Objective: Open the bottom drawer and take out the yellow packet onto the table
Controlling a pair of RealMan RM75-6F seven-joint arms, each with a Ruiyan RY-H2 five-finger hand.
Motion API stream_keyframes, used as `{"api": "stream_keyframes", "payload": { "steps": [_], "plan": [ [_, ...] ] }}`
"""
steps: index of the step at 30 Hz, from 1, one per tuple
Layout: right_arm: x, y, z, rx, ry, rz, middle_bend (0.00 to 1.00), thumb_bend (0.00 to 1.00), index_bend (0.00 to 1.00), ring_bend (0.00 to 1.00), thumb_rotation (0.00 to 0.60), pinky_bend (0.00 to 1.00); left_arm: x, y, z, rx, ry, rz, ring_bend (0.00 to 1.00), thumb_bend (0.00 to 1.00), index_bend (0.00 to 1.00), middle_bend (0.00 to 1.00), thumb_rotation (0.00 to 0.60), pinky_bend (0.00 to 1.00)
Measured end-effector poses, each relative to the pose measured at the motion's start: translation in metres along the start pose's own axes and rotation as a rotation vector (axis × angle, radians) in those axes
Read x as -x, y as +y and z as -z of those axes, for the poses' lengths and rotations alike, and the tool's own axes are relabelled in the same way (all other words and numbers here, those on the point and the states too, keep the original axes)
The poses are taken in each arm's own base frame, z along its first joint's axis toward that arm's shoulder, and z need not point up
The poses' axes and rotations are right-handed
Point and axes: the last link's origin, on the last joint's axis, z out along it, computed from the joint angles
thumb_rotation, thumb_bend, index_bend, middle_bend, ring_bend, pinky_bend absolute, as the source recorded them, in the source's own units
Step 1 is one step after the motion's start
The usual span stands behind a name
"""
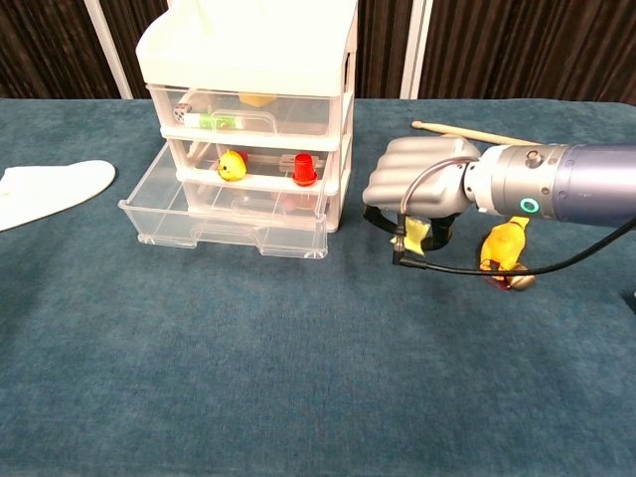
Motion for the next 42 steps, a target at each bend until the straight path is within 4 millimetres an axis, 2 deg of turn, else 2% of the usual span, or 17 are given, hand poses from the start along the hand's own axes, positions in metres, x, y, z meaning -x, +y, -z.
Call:
{"api": "stream_keyframes", "payload": {
  "steps": [2,5,13,15,17,20,23,25,28,32,36,42],
  "plan": [
    [0.0,0.001,0.0,0.002,-0.001,-0.003,1.0,0.24,0.29,1.0,0.6,1.0,0.0,0.0,0.0,0.0,-0.001,0.0,0.0,0.51,0.03,0.0,0.6,0.0],
    [-0.003,0.002,0.002,0.008,0.0,-0.012,1.0,0.21,0.22,1.0,0.6,1.0,0.0,0.0,0.0,0.0,-0.002,0.0,0.0,0.51,0.03,0.0,0.6,0.0],
    [-0.022,0.017,0.018,0.059,0.012,-0.069,0.99,0.2,0.19,1.0,0.6,1.0,0.0,0.0,0.0,0.001,0.001,0.0,0.0,0.51,0.03,0.0,0.6,0.0],
    [-0.027,0.024,0.026,0.084,0.009,-0.088,0.95,0.2,0.19,0.99,0.6,1.0,0.0,0.0,0.0,0.001,0.003,0.0,0.0,0.51,0.03,0.0,0.6,0.0],
    [-0.031,0.031,0.034,0.111,0.003,-0.103,0.87,0.2,0.19,0.94,0.6,0.97,0.0,0.001,0.0,0.002,0.003,-0.002,0.0,0.51,0.03,0.0,0.6,0.0],
    [-0.037,0.043,0.053,0.171,-0.01,-0.134,0.68,0.2,0.19,0.79,0.6,0.83,0.0,0.001,0.0,0.005,0.004,-0.004,0.0,0.51,0.03,0.0,0.6,0.0],
    [-0.043,0.057,0.074,0.258,-0.008,-0.171,0.48,0.2,0.18,0.61,0.6,0.59,0.0,0.001,0.0,0.006,0.005,-0.005,0.0,0.51,0.03,0.0,0.6,0.0],
    [-0.046,0.067,0.091,0.331,0.002,-0.196,0.36,0.18,0.15,0.51,0.6,0.47,0.0,0.002,0.0,0.008,0.007,-0.008,0.0,0.51,0.03,0.0,0.6,0.0],
    [-0.043,0.078,0.121,0.448,0.014,-0.239,0.21,0.15,0.1,0.34,0.6,0.36,0.0,0.003,0.0,0.013,0.011,-0.013,0.0,0.51,0.03,0.0,0.6,0.0],
    [-0.024,0.084,0.17,0.618,0.028,-0.334,0.13,0.13,0.06,0.23,0.6,0.3,0.001,0.004,0.001,0.02,0.022,-0.021,0.0,0.51,0.03,0.0,0.6,0.0],
    [-0.007,0.079,0.213,0.738,0.086,-0.435,0.12,0.09,0.05,0.21,0.6,0.29,0.0,0.005,0.001,0.026,0.038,-0.033,0.0,0.51,0.03,0.0,0.6,0.0],
    [0.017,0.057,0.261,0.82,0.136,-0.509,0.11,0.09,0.03,0.21,0.6,0.27,-0.002,0.007,0.002,0.043,0.067,-0.041,0.0,0.51,0.03,0.0,0.6,0.0]
  ]
}}
